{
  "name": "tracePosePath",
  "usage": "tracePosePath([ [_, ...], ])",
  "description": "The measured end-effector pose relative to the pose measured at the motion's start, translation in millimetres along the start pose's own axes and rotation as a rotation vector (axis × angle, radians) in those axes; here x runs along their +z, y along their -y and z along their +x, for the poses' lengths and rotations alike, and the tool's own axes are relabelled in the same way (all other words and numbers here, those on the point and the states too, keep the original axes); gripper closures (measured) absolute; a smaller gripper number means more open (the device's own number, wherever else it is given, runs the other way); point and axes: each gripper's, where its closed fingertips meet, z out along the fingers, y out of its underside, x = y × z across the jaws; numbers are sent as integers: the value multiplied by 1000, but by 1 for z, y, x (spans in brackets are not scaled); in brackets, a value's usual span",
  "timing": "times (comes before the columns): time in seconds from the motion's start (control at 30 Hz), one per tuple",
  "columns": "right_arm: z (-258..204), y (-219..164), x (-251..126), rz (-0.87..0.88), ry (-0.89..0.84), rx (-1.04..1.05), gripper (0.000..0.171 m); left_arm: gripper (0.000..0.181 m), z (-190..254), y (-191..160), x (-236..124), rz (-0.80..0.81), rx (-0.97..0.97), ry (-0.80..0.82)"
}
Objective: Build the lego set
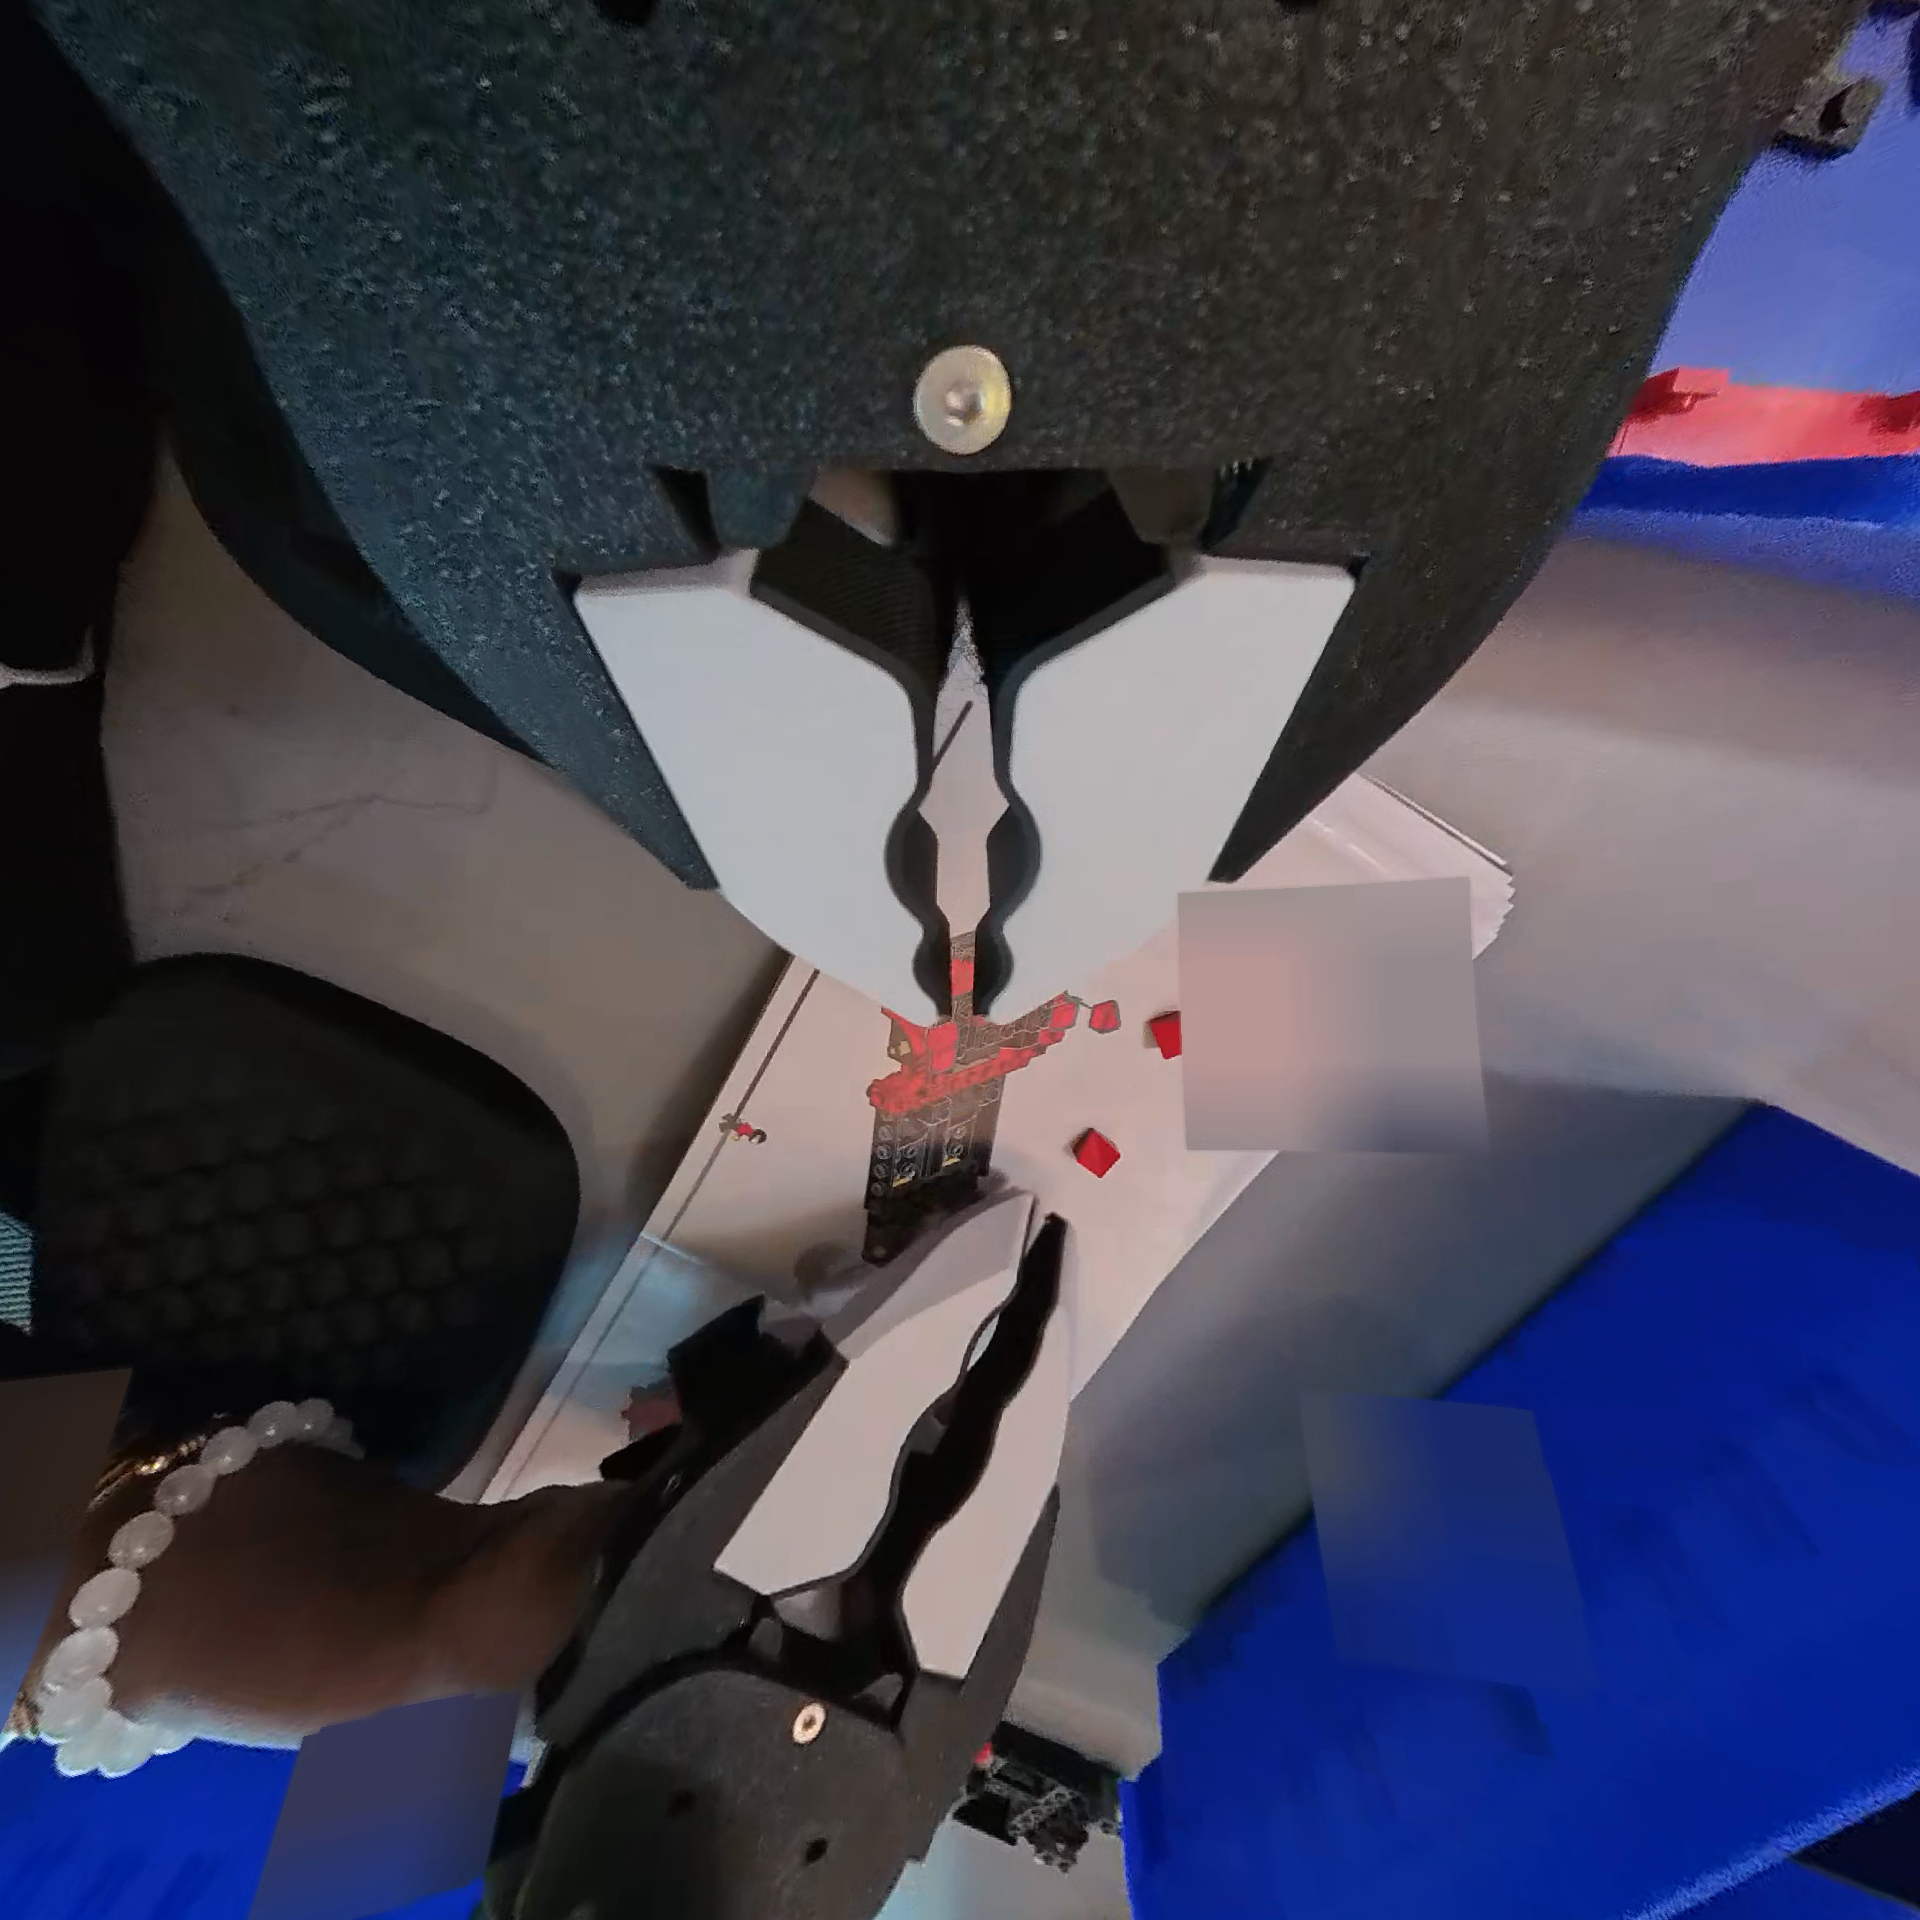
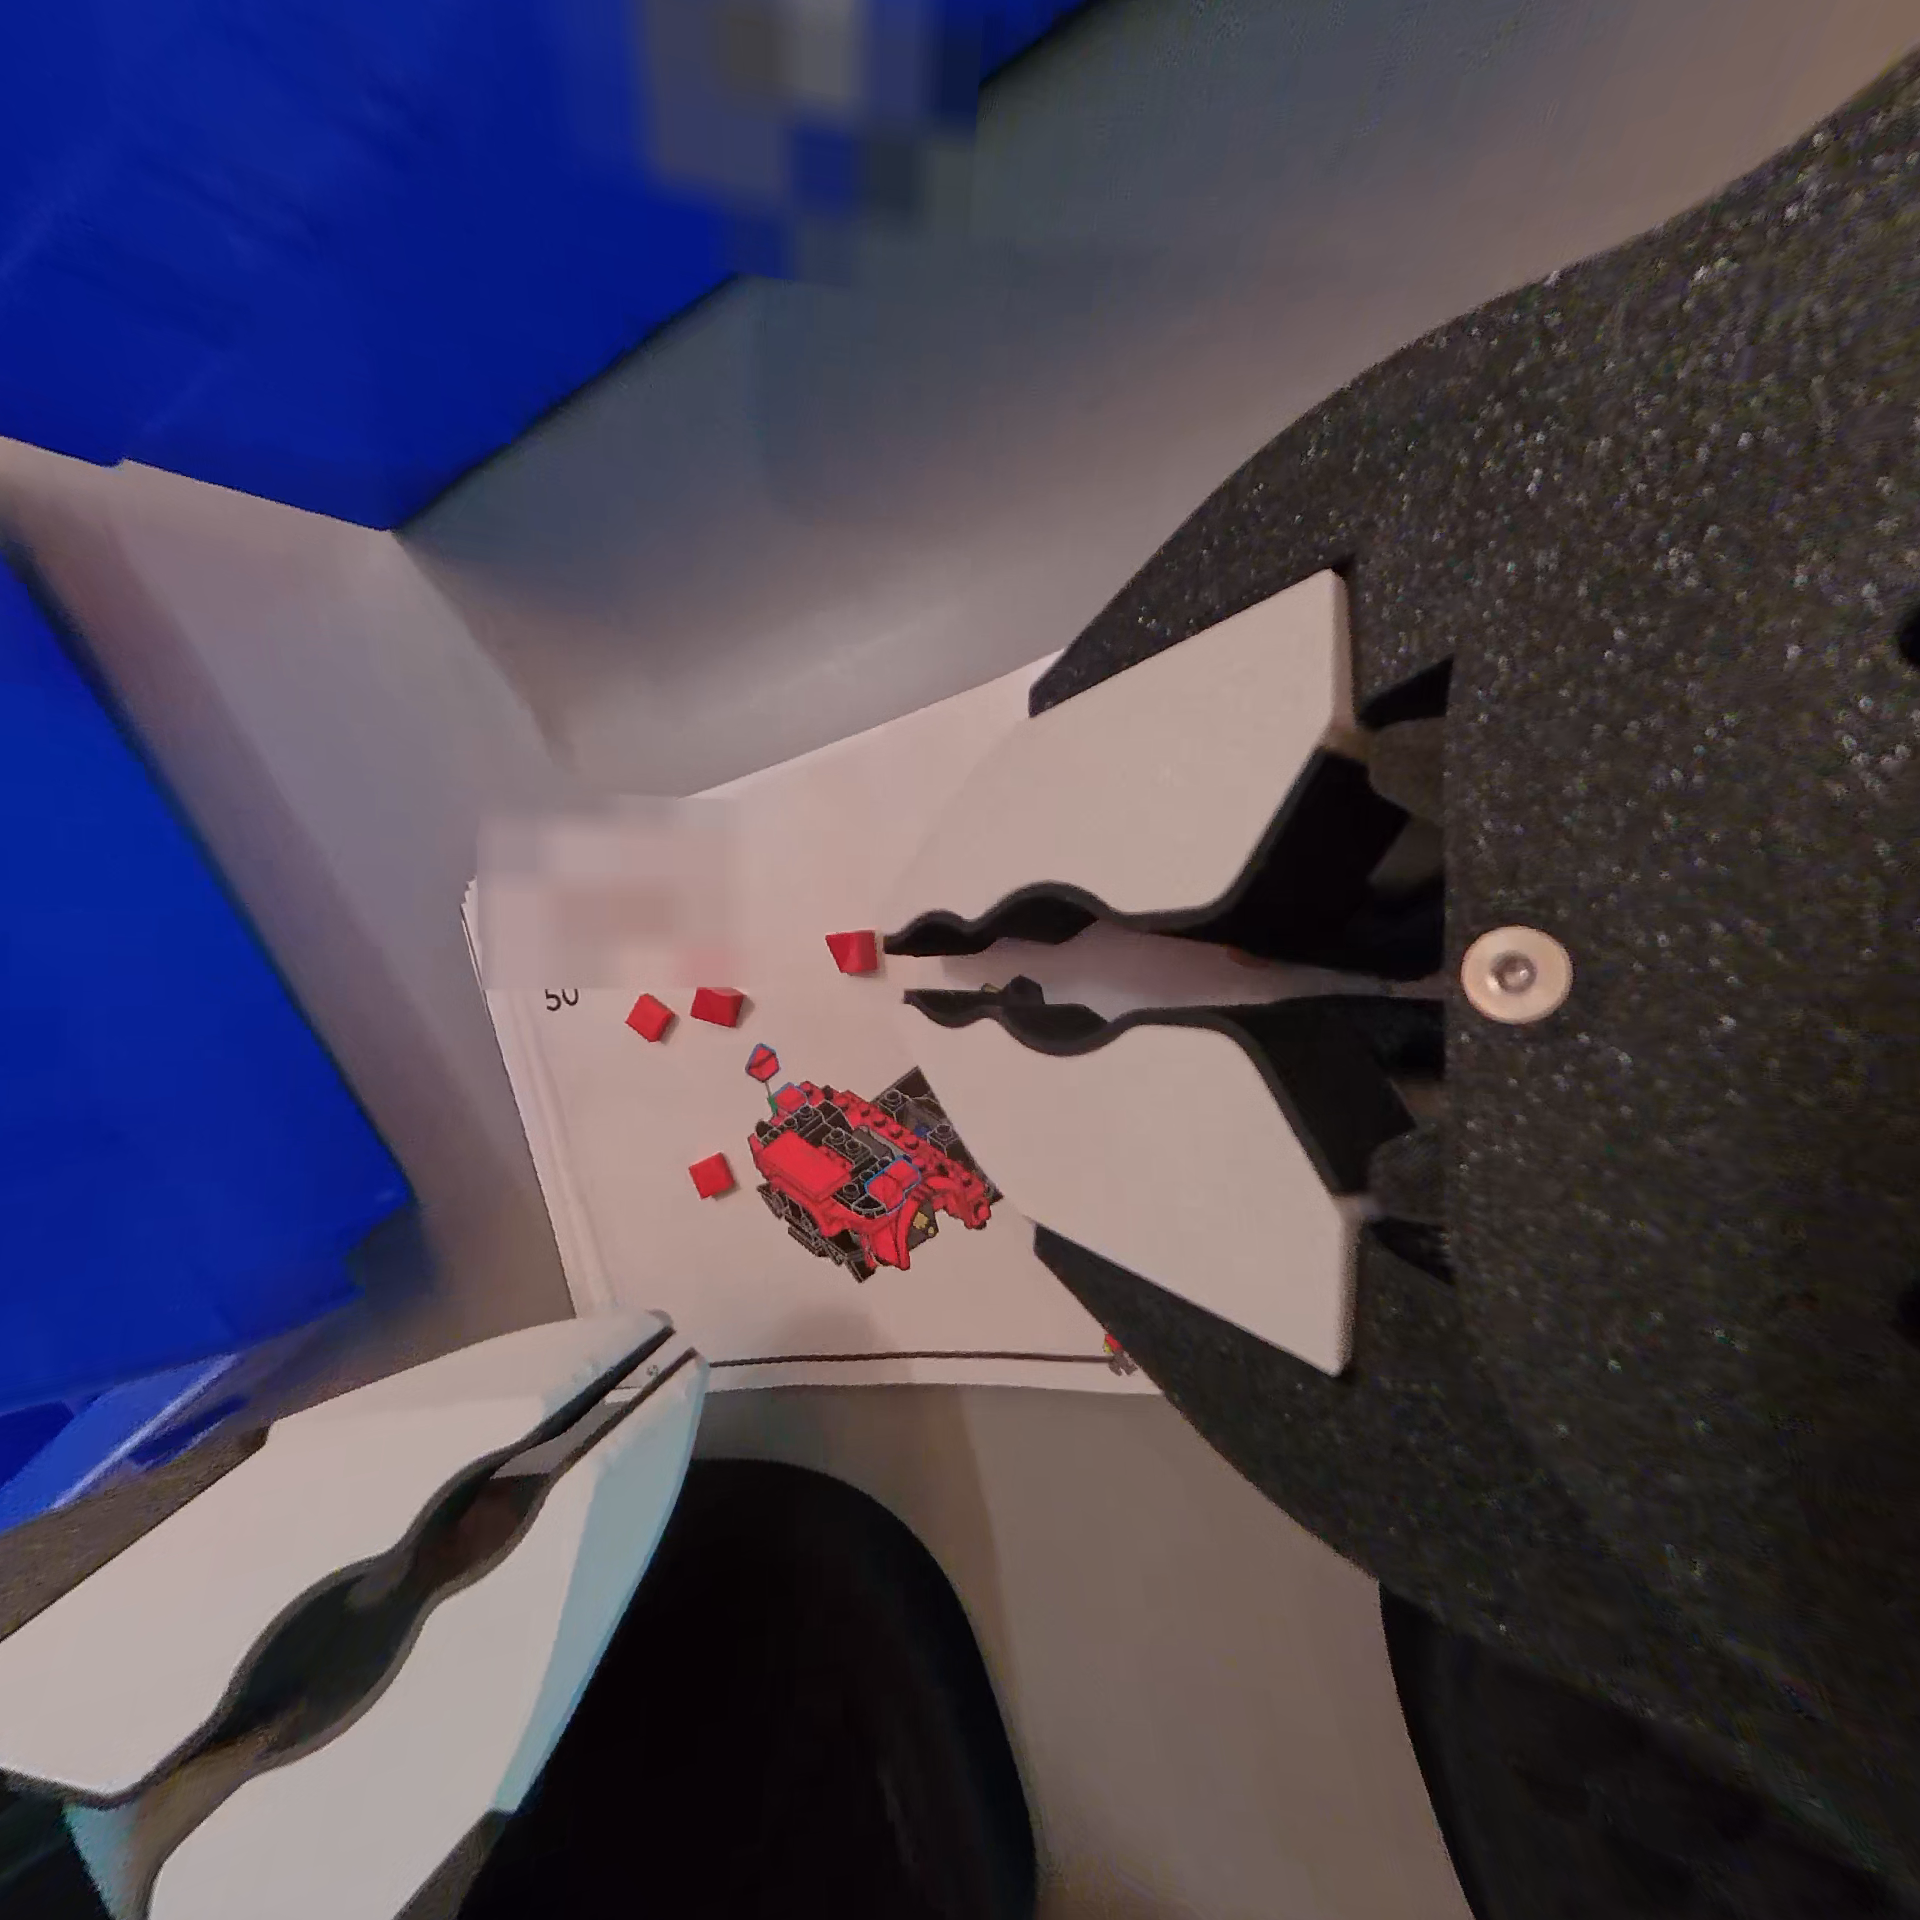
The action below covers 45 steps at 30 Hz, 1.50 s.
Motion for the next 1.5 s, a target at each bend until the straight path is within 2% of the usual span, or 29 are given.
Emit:
tracePosePath([
  [0.27, -3, -6, 9, -31, 39, 30, 164, 177, 2, 1, 0, 16, -20, -43],
  [0.63, -2, -8, 12, -53, 3, 7, 163, 176, 0, -1, 3, -4, -27, -25],
  [0.83, 2, 17, -5, 107, -19, 19, 153, 175, -2, 0, 3, -14, -22, -3],
  [1.0, 49, 39, -84, 322, -262, 70, 139, 175, 0, 11, 0, 29, -17, 2],
  [1.07, 73, 27, -119, 378, -395, 135, 139, 175, -1, 12, -1, 51, -17, 8],
  [1.13, 97, -1, -143, 344, -542, 204, 135, 179, 4, 10, -2, 61, -24, -56],
  [1.23, 106, -33, -148, 315, -619, 273, 133, 181, 20, 6, -8, 64, -23, -196],
  [1.3, 104, -39, -142, 358, -616, 294, 137, 181, 20, 8, -11, 90, -39, -218],
  [1.5, 105, -45, -130, 285, -640, 187, 146, 181, 16, 8, -12, 114, -101, -250],
])
